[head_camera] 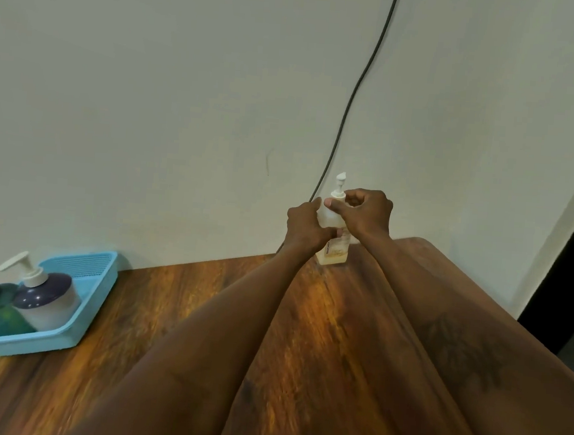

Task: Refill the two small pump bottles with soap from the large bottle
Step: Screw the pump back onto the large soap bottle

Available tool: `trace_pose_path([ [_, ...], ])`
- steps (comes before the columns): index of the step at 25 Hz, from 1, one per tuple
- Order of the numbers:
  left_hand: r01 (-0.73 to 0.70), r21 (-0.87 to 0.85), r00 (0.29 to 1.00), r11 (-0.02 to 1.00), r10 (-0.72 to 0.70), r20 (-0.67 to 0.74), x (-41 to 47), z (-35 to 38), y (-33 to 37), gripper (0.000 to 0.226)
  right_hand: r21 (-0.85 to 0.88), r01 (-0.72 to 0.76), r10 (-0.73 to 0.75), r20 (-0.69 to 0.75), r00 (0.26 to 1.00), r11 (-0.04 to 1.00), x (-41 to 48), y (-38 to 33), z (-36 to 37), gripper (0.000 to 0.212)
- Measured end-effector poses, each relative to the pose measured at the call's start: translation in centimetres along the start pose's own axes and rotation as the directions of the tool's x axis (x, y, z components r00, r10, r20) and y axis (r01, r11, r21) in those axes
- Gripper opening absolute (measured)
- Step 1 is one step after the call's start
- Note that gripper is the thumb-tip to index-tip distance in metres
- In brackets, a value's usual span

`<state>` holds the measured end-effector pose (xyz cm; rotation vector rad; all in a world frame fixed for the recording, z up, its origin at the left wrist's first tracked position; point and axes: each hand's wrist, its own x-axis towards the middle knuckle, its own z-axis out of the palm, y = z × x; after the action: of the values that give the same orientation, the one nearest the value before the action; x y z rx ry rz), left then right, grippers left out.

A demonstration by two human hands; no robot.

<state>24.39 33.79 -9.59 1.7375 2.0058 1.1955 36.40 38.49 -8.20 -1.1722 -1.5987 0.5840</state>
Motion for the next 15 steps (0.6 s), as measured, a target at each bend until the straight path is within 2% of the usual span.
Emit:
trace_pose_path([
  [8, 0.087, -0.014, 0.996, 0.996, -0.087, 0.011, 2.2, 1.2, -1.7, 0.055, -0.034, -0.038, 0.041, 0.085, 0.996, 0.999, 2.4, 1.6, 1.8, 0.038],
  [15, 0.12, -0.045, 0.992, 0.992, -0.118, 0.042, 2.3, 1.3, -1.5, 0.06, -0.04, -0.095, 0.098, 0.106, 0.989, 0.995, 3.3, 2.8, 2.5, 0.051],
])
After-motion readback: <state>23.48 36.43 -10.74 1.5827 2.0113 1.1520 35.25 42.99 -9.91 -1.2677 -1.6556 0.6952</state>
